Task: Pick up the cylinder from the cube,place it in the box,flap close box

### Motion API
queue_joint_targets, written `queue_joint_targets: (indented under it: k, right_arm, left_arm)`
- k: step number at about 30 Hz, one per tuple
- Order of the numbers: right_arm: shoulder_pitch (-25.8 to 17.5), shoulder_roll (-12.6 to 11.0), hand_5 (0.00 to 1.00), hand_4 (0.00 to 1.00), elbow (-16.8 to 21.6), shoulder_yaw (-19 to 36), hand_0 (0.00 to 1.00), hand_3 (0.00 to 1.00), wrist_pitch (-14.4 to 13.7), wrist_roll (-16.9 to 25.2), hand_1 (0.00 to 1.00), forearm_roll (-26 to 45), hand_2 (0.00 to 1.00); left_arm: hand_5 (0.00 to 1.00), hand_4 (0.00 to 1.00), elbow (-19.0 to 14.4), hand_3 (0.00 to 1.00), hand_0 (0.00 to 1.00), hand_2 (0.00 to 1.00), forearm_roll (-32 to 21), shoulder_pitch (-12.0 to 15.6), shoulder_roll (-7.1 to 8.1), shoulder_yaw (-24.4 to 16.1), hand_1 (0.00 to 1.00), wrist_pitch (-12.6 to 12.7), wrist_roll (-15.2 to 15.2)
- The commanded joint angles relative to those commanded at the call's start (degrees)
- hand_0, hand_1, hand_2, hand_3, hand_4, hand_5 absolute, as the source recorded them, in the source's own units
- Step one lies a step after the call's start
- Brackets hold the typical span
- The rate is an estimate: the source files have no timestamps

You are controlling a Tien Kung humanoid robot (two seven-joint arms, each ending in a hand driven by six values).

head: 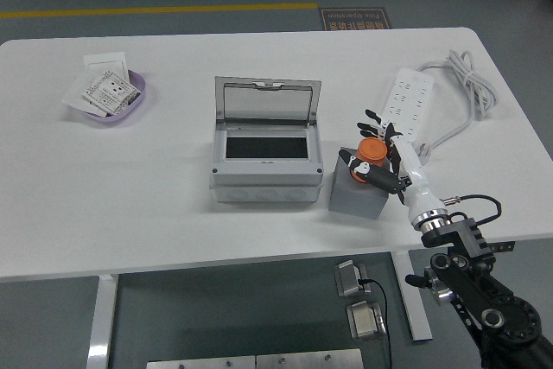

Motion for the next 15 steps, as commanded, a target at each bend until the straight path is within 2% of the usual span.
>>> queue_joint_targets:
  k: [5,6,11,12,15]
  right_arm:
    - [0.21,0.31,0.183,0.752,-0.27,-0.16,0.828,0.874,-0.24,0.83,0.813,1.33,0.794]
    - [0.24,0.40,0.106,0.597,-0.34,-0.20,0.816,0.845,-0.31,1.06,0.793,1.70,0.778]
    - [0.23,0.70,0.106,0.597,-0.73,-0.68,0.816,0.845,-0.63,1.95,0.793,3.27,0.778]
    - [0.22,0.75,0.005,0.347,-0.81,-0.78,0.798,0.787,-0.66,2.06,0.777,3.50,0.763]
    - [0.17,0.93,0.005,0.347,-1.17,-1.12,0.798,0.787,-0.75,2.32,0.777,4.11,0.763]
  left_arm:
    - [0.527,0.791,0.00,0.720,0.660,0.675,-0.02,-0.07,-0.11,0.09,0.700,-0.01,0.00]
    - [0.526,0.791,0.00,0.720,0.659,0.675,-0.06,-0.08,-0.13,0.16,0.700,-0.01,-0.02]
    - [0.526,0.791,0.00,0.720,0.659,0.675,-0.10,-0.08,-0.19,0.31,0.700,-0.02,-0.06]
    - [0.526,0.791,0.00,0.719,0.658,0.675,-0.11,-0.08,-0.20,0.33,0.700,-0.02,-0.06]
    - [0.526,0.791,0.00,0.719,0.658,0.675,-0.11,-0.08,-0.26,0.38,0.700,-0.02,-0.05]
